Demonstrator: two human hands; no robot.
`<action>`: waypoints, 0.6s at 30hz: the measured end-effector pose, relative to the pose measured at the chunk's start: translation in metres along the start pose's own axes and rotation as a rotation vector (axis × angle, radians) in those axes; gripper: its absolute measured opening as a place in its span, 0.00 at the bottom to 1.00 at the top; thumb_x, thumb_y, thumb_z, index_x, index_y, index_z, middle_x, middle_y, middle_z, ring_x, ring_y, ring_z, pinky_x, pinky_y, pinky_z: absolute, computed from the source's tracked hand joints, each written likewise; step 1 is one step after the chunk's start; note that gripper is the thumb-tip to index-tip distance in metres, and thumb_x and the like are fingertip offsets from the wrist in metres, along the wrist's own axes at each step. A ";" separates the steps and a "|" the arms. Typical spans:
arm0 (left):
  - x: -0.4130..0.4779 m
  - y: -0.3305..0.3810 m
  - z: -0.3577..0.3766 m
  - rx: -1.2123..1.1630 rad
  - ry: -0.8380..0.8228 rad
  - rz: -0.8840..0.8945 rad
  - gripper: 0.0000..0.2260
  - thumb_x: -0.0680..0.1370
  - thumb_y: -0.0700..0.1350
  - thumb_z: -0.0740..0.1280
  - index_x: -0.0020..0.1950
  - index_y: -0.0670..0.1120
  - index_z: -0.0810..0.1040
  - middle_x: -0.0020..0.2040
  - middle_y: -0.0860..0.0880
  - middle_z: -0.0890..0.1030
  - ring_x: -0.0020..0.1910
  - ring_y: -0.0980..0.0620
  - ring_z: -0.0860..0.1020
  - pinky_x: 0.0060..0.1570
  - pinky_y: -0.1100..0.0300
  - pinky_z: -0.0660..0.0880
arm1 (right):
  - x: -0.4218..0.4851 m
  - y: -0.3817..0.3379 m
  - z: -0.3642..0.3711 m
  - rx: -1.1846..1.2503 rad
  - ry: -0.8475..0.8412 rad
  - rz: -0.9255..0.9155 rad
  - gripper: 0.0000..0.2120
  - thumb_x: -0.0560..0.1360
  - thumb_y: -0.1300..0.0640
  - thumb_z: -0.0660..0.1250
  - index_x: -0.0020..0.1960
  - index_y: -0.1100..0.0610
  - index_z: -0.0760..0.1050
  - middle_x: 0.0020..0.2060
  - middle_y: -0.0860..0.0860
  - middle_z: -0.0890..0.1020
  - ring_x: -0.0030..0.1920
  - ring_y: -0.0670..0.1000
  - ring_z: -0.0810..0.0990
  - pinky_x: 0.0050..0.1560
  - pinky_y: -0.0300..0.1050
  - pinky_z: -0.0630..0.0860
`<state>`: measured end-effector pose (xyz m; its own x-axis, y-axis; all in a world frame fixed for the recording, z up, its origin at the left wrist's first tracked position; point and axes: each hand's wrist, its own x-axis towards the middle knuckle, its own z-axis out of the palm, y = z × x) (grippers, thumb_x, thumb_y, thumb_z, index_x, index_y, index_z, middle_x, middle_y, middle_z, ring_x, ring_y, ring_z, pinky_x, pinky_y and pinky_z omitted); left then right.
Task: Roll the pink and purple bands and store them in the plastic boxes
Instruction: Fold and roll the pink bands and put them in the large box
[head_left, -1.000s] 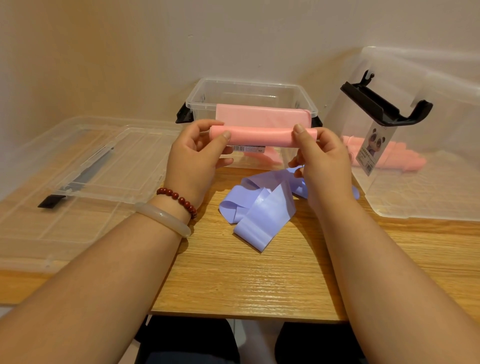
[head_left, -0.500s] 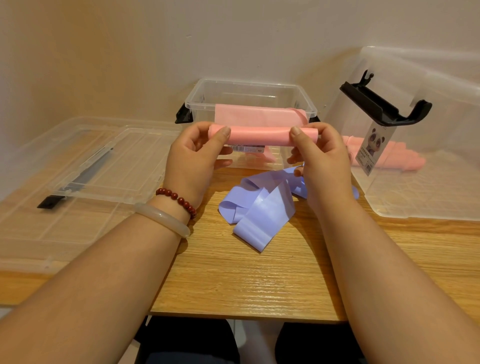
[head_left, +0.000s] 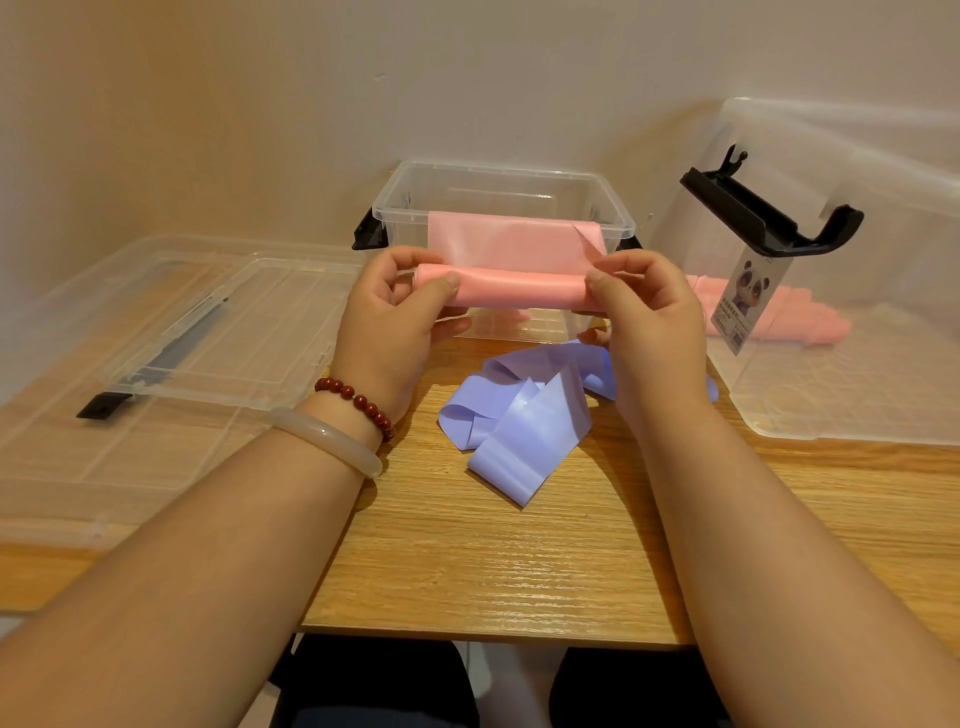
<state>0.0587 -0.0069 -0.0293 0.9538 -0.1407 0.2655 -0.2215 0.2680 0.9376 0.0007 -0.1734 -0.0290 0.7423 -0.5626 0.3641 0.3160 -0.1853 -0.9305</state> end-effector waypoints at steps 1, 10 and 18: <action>0.000 0.000 0.001 -0.014 -0.003 -0.016 0.09 0.78 0.34 0.64 0.52 0.48 0.73 0.43 0.50 0.78 0.41 0.55 0.81 0.41 0.61 0.80 | 0.000 0.000 0.000 0.000 0.002 -0.002 0.09 0.76 0.62 0.67 0.44 0.47 0.76 0.46 0.50 0.80 0.44 0.49 0.80 0.39 0.40 0.77; 0.001 0.000 0.003 -0.091 0.011 -0.091 0.15 0.77 0.30 0.61 0.56 0.49 0.70 0.47 0.49 0.77 0.43 0.55 0.80 0.40 0.63 0.79 | 0.004 0.001 0.000 -0.237 0.112 -0.085 0.11 0.75 0.53 0.71 0.54 0.50 0.71 0.47 0.48 0.80 0.46 0.44 0.78 0.41 0.32 0.75; 0.002 -0.002 0.001 -0.034 -0.008 -0.090 0.17 0.76 0.29 0.60 0.53 0.51 0.69 0.47 0.50 0.79 0.43 0.57 0.81 0.40 0.63 0.79 | 0.025 -0.021 0.012 -0.488 0.065 -0.087 0.09 0.76 0.56 0.69 0.53 0.48 0.71 0.39 0.41 0.75 0.39 0.40 0.75 0.35 0.33 0.72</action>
<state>0.0611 -0.0087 -0.0307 0.9678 -0.1732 0.1828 -0.1282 0.2859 0.9496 0.0195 -0.1743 0.0005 0.6823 -0.5740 0.4527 0.0504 -0.5808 -0.8125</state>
